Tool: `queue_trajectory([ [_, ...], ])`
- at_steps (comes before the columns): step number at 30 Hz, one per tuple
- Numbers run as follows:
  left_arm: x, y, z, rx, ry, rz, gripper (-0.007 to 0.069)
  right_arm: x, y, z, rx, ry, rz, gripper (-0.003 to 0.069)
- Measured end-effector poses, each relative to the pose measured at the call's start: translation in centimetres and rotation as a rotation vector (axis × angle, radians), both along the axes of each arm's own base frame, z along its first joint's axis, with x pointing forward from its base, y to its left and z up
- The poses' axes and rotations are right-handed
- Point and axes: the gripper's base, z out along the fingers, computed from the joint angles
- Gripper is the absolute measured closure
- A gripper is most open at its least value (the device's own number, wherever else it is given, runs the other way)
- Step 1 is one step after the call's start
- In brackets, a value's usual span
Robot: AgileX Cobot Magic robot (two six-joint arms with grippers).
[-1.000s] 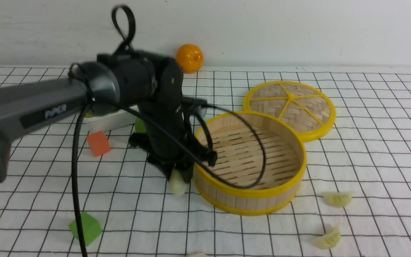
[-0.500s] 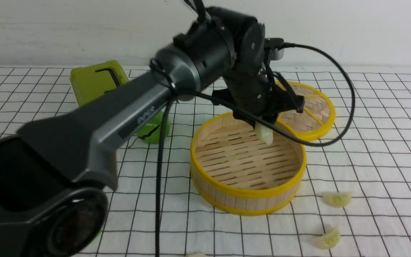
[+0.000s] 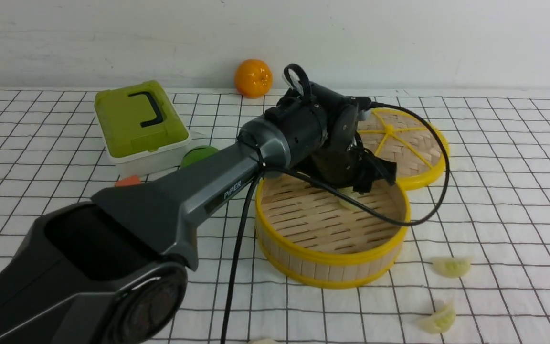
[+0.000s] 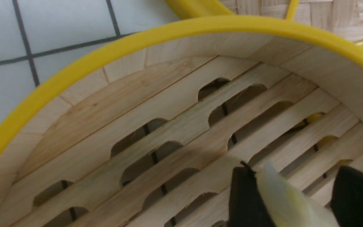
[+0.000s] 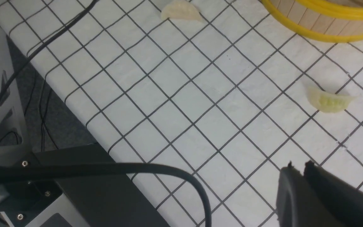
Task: Put the dumplings into the steamer on the table with the white tablecloth.
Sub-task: 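Place the dumpling into the bamboo steamer basket with the left gripper, then reach for and grasp a dumpling on the table with the left gripper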
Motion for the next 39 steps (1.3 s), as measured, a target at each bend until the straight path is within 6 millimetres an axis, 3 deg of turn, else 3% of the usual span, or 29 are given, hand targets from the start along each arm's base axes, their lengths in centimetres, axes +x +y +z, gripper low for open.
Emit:
queue_trajectory([
  [4,-1.3,1.1,3.4,0.064,0.037,-0.029,0.0111,0.0,0.0,0.0,-0.002,0.001,0.000,0.0610],
  [11,-6.8,5.5,15.1,0.181,-0.057,-0.248,0.0095,0.0,0.0,0.0,-0.002,0.001,0.001,0.0601],
  [12,-8.0,6.3,16.1,0.190,-0.059,-0.271,0.0095,0.0,0.0,0.0,-0.003,0.000,0.000,0.0600],
  [15,-10.7,8.1,16.4,0.211,-0.011,-0.324,0.0094,-0.1,0.0,0.0,0.001,0.001,0.002,0.0596],
  [20,-16.3,11.6,10.3,0.304,0.234,-0.461,0.0094,-0.1,0.1,0.1,0.017,0.007,0.008,0.0594],
  [23,-18.2,12.9,7.0,0.293,0.255,-0.481,0.0094,-0.1,0.2,0.1,0.020,0.008,0.009,0.0589],
  [32,-19.1,13.2,2.0,0.230,0.288,-0.423,0.0094,0.1,0.3,0.4,0.056,-0.025,-0.003,0.0582],
  [39,-17.4,11.9,-1.5,0.206,0.252,-0.385,0.0103,0.1,0.4,0.4,0.064,-0.025,-0.001,0.0575],
])
